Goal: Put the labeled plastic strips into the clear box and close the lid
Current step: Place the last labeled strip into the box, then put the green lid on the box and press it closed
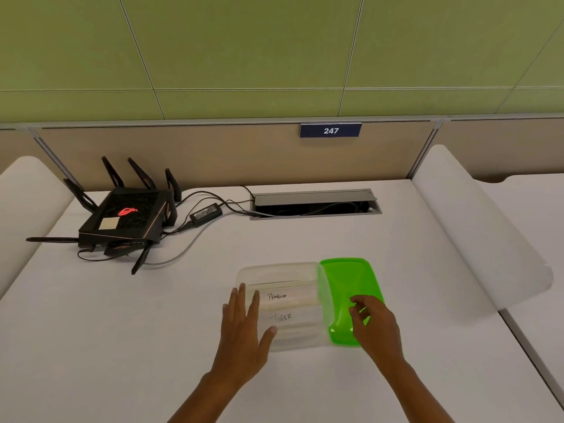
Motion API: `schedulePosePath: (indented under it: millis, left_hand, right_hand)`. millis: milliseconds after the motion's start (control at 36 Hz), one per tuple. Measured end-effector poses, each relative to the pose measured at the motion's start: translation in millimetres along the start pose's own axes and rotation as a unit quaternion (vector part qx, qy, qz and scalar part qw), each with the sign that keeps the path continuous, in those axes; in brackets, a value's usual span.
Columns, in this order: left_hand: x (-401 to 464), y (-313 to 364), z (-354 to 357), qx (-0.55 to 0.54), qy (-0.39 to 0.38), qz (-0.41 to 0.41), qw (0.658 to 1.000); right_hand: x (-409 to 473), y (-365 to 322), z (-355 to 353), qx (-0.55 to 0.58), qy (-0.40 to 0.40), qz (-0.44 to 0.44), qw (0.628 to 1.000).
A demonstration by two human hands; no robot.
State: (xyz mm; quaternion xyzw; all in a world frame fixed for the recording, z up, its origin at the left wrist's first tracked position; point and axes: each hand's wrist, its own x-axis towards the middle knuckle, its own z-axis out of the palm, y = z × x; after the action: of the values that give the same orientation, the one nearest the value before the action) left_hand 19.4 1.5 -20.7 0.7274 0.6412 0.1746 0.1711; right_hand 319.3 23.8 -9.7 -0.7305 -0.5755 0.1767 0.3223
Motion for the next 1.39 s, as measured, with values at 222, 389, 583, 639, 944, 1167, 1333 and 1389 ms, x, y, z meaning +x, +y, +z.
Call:
schedulePosePath:
  millis: [222,389,583,639,944,1167,1333,1389]
  left_hand:
    - [-11.9,13.8,22.5,0.115,-0.049,0.034,0.992]
    - [-13.9,14.2,28.6,0.141,-0.054,0.033,0.988]
    - [-13.6,11.9,29.9,0.149,-0.057,0.033,0.987]
    - [-13.6,11.9,29.4,0.152,-0.06,0.031,0.986]
    - [-12.9,14.1,26.8,0.144,-0.071,0.026,0.987]
    - [-11.6,16.6,23.0,0.123,-0.071,0.026,0.99]
    - [-4.4,18.9,16.5,0.069,-0.048,0.034,0.996]
    - [1.2,20.0,11.9,0.026,-0.039,0.03,0.998]
  right_hand:
    - [-19.2,61.3,20.0,-0.097,-0.119,-0.081,0.985]
    - [-28.3,69.1,28.7,-0.139,-0.154,-0.103,0.973]
    - [-31.7,71.7,36.6,-0.149,-0.141,-0.129,0.97]
    - [-31.8,71.7,37.2,-0.155,-0.132,-0.137,0.969]
    - [-13.6,52.5,1.7,-0.137,0.04,-0.153,0.978]
    - [24.9,26.9,-47.3,0.01,0.14,-0.059,0.988]
    - [35.1,-16.3,-74.9,0.132,0.183,-0.032,0.974]
    - [39.9,-29.2,-80.0,0.166,0.201,-0.024,0.965]
